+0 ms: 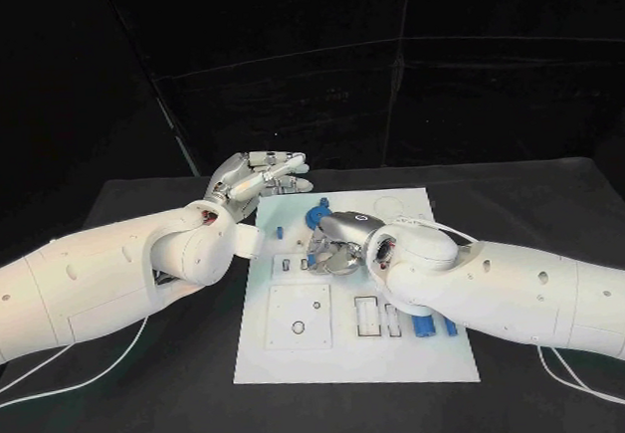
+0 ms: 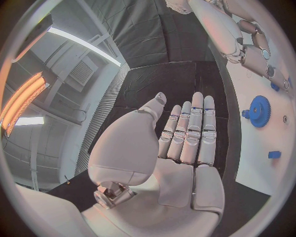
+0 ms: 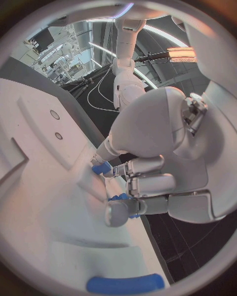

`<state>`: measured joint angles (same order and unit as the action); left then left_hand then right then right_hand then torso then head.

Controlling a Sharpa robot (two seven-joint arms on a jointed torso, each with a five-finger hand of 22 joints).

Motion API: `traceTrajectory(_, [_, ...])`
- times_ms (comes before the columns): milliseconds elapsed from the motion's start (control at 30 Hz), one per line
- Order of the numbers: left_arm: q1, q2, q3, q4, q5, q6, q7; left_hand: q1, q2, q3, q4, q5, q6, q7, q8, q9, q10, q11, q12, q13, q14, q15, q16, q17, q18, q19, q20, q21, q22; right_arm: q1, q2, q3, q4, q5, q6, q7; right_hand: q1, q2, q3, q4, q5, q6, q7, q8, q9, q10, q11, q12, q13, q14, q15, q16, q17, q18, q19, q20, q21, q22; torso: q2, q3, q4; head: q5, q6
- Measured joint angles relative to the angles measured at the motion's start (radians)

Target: Assemble the parts on the task board

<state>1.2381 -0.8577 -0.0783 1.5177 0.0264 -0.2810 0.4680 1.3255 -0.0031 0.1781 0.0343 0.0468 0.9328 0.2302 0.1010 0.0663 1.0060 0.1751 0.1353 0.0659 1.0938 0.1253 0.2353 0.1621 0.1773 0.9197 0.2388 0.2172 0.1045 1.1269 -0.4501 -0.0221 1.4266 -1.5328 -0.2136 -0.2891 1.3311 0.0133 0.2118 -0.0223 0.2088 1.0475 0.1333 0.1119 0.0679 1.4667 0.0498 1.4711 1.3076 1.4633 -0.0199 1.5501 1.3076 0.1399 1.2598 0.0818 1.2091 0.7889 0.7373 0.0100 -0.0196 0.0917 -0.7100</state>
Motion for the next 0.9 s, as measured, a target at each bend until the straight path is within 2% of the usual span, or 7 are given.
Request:
traceTrajectory(233, [0.0,0.0,0.0,0.0,0.0,0.0,0.0,0.0,0.0,0.0,0.0,0.0,0.0,0.0,0.0,0.0,0.0,0.0,0.0,0.0,0.0,0.0,0.0,0.001,0.0,0.0,0.0,0.0,0.0,0.0,-0.001,0.0,0.003,-0.006,0.012,-0.003,-0.005,-0.005,0.0,0.0,0.0,-0.001,-0.001,-0.002,0.0,0.0,0.0,-0.005,0.0,0.0,0.0,0.0,0.0,0.0,0.0,0.0,0.0,-0.002,0.0,-0.0002,0.0001,0.002,-0.002])
traceTrajectory(400, [0.0,0.0,0.0,0.0,0.0,0.0,0.0,0.0,0.0,0.0,0.0,0.0,0.0,0.0,0.0,0.0,0.0,0.0,0.0,0.0,0.0,0.0,0.0,0.001,0.0,0.0,0.0,0.0,0.0,-0.002,-0.001,0.0,0.004,-0.009,0.017,-0.006,-0.017,-0.017,0.0,0.0,0.0,-0.001,-0.002,-0.004,0.001,0.0,0.0,-0.011,0.0,0.0,0.0,0.0,0.0,0.0,0.0,0.0,-0.002,-0.006,0.0,-0.0002,0.0,0.002,-0.002])
traceTrajectory(533, [0.0,0.0,0.0,-0.001,0.0,0.0,0.0,0.0,0.0,0.0,0.0,0.0,0.0,0.0,0.0,0.0,0.0,0.0,0.0,0.0,0.0,0.0,0.0,0.001,0.0,0.0,0.0,0.0,0.0,-0.002,-0.001,0.0,0.004,-0.011,0.018,-0.008,-0.026,-0.026,0.0,0.0,0.0,-0.013,0.01,-0.009,0.0,0.0,0.0,-0.013,0.0,0.0,0.0,0.0,0.0,0.0,0.0,0.0,-0.004,-0.009,0.0,-0.0002,0.0001,0.003,-0.002])
traceTrajectory(633, [0.0,0.0,0.0,-0.001,0.0,0.0,0.0,0.0,0.0,0.0,0.0,0.0,0.0,0.0,0.0,0.0,0.0,0.0,0.0,0.0,0.0,0.0,0.0,0.001,0.0,0.0,0.0,0.0,0.0,-0.003,0.0,0.0,0.004,-0.012,0.017,-0.01,-0.029,-0.029,0.0,0.0,0.0,-0.025,0.012,-0.015,-0.002,0.0,0.001,-0.016,0.0,0.0,0.0,0.0,0.0,0.0,0.0,0.0,-0.004,-0.011,0.0,-0.0002,0.0001,0.003,-0.003])
traceTrajectory(900, [0.0,0.0,0.0,-0.001,0.0,0.0,0.0,0.0,0.0,0.0,0.0,0.0,0.0,0.0,0.0,0.0,0.0,0.0,0.0,0.0,0.0,0.0,0.0,0.001,0.0,0.0,0.0,0.0,0.0,-0.005,0.002,0.0,0.001,-0.013,0.011,-0.013,-0.065,-0.065,-0.026,0.018,-0.002,-0.052,0.02,-0.029,-0.001,-0.013,0.013,-0.028,0.0,0.004,0.004,0.0,0.0,0.0,-0.007,0.007,-0.013,-0.023,0.0,-0.0006,0.0004,0.004,-0.004])
